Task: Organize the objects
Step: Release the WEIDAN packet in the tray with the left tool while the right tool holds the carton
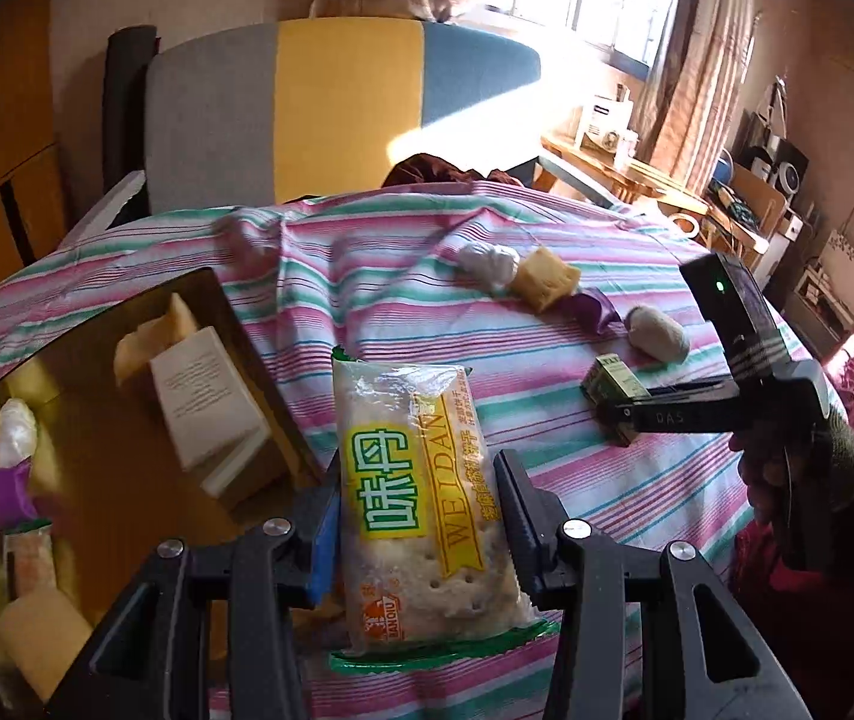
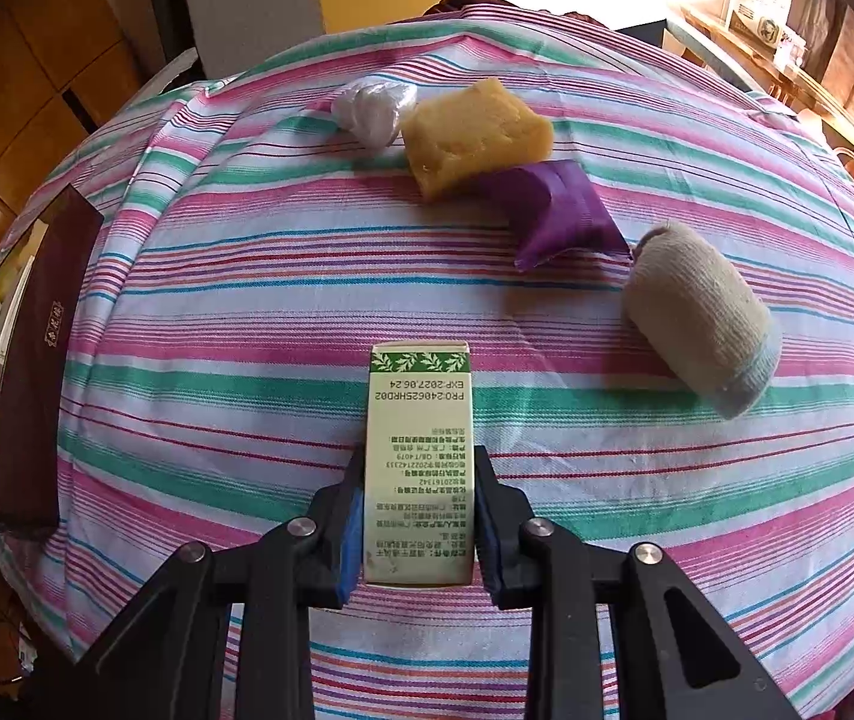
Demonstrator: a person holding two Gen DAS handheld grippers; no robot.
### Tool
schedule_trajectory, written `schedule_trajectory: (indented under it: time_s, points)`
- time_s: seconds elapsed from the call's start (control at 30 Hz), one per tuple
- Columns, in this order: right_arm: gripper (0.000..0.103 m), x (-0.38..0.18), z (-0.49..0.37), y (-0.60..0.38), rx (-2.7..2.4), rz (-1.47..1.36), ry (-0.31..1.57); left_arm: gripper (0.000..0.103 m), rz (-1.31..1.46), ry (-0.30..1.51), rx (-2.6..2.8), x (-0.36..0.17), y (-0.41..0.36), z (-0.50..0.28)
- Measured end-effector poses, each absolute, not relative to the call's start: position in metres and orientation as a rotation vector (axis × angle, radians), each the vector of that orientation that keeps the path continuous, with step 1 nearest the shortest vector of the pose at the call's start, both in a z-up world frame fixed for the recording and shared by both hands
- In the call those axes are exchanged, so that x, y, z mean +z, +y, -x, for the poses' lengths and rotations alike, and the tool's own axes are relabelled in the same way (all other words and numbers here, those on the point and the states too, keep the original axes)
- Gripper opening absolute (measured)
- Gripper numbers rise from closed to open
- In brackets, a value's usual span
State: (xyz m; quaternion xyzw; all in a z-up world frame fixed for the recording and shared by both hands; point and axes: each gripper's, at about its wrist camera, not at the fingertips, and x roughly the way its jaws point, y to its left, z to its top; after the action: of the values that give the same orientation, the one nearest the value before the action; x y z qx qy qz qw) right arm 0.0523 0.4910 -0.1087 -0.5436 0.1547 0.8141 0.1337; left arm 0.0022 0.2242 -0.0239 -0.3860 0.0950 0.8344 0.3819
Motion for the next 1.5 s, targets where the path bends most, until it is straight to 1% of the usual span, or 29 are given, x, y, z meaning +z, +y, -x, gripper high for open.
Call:
schedule_trajectory:
  time_s: [0.17,0.23,0.3,0.4,0.57,0.93,1.07,1.13,1.4,1.5]
  points:
    - [0.030,-0.108,-0.052,0.489,2.359,1.580,0.415,0.047,1.104,0.111,2.202,-0.013,0.160,0.058]
    - [0.030,-0.108,-0.052,0.489,2.360,1.581,0.407,0.047,1.143,0.095,2.247,-0.015,0.137,0.083]
    - [0.030,-0.108,-0.052,0.489,2.359,1.581,0.406,0.047,1.199,0.101,2.274,-0.022,0.118,0.108]
    - [0.030,-0.108,-0.052,0.489,2.361,1.581,0.402,0.047,1.298,0.061,2.306,-0.038,0.096,0.142]
    - [0.030,-0.107,-0.054,0.489,2.362,1.581,0.390,0.047,1.386,-0.007,2.360,-0.058,0.072,0.175]
    - [0.030,-0.107,-0.054,0.488,2.361,1.580,0.387,0.047,1.479,0.082,2.391,-0.090,0.090,0.225]
    - [0.030,-0.107,-0.054,0.488,2.361,1.581,0.385,0.047,1.502,0.176,2.428,-0.100,0.096,0.238]
    - [0.030,-0.107,-0.054,0.488,2.361,1.580,0.386,0.052,1.513,0.211,2.446,-0.103,0.097,0.242]
    - [0.030,-0.107,-0.053,0.488,2.363,1.580,0.372,0.052,1.431,0.261,2.487,-0.089,0.090,0.234]
    - [0.030,-0.106,-0.053,0.488,2.363,1.579,0.370,0.054,1.391,0.263,2.513,-0.076,0.083,0.222]
